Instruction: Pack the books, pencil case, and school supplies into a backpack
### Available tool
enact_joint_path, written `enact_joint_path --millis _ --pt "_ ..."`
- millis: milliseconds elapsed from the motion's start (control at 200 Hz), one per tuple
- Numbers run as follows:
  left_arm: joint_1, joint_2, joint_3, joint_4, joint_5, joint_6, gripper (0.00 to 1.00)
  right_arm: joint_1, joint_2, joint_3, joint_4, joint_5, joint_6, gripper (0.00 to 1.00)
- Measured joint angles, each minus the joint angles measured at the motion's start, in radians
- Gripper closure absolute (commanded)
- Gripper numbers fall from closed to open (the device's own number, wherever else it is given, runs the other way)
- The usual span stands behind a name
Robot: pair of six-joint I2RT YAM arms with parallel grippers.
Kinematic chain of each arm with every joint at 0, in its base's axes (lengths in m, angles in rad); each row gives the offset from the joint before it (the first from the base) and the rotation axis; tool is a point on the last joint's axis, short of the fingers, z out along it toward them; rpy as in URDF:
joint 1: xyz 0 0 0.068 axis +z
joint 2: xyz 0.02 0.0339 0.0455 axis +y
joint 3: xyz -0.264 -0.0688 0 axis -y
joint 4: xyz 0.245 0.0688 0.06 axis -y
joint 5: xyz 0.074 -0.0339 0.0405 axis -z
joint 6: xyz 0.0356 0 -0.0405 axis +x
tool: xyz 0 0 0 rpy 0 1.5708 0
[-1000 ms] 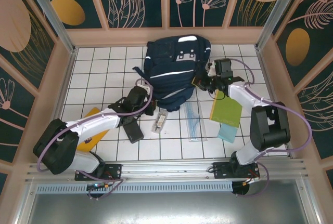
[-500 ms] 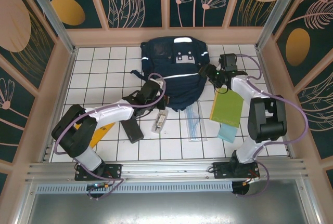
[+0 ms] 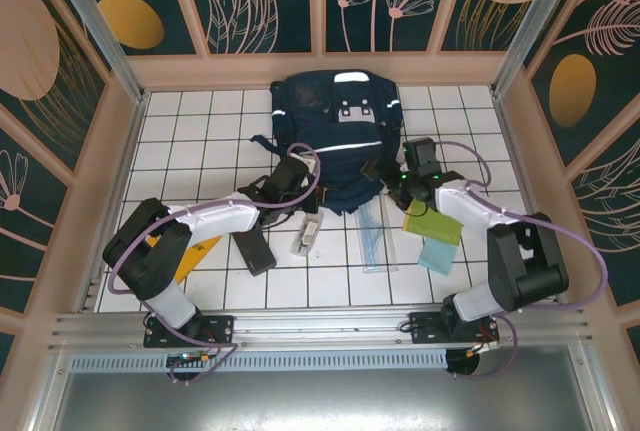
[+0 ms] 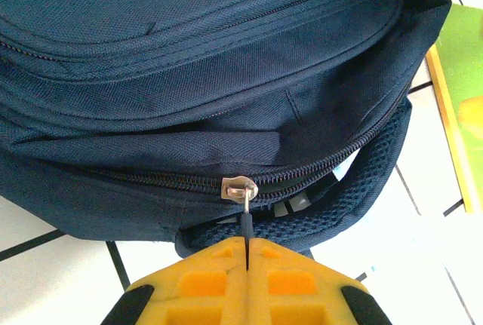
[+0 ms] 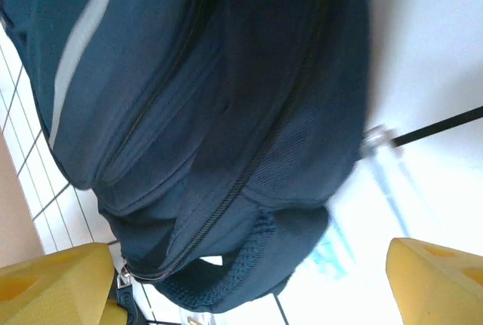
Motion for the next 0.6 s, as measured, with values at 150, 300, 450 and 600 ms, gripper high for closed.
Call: enact_joint_path --millis 150,300,450,600 --pt "0.000 0.004 -0.002 -0.001 -0.018 0.015 1.00 0.021 0.103 0.001 0.091 -0.013 0.069 0.10" --pt "0.000 0.004 -0.011 -0.001 -0.057 0.030 1.00 0.021 0.175 0.025 0.137 0.003 0.104 0.60" --pt "-0.005 0.005 -0.019 -0.001 -0.102 0.041 1.00 0.017 0.180 0.027 0.142 0.027 0.107 1.00" --pt "-0.007 0.005 -0.021 0.000 -0.120 0.053 1.00 -0.006 0.173 0.027 0.139 0.028 0.092 1.00"
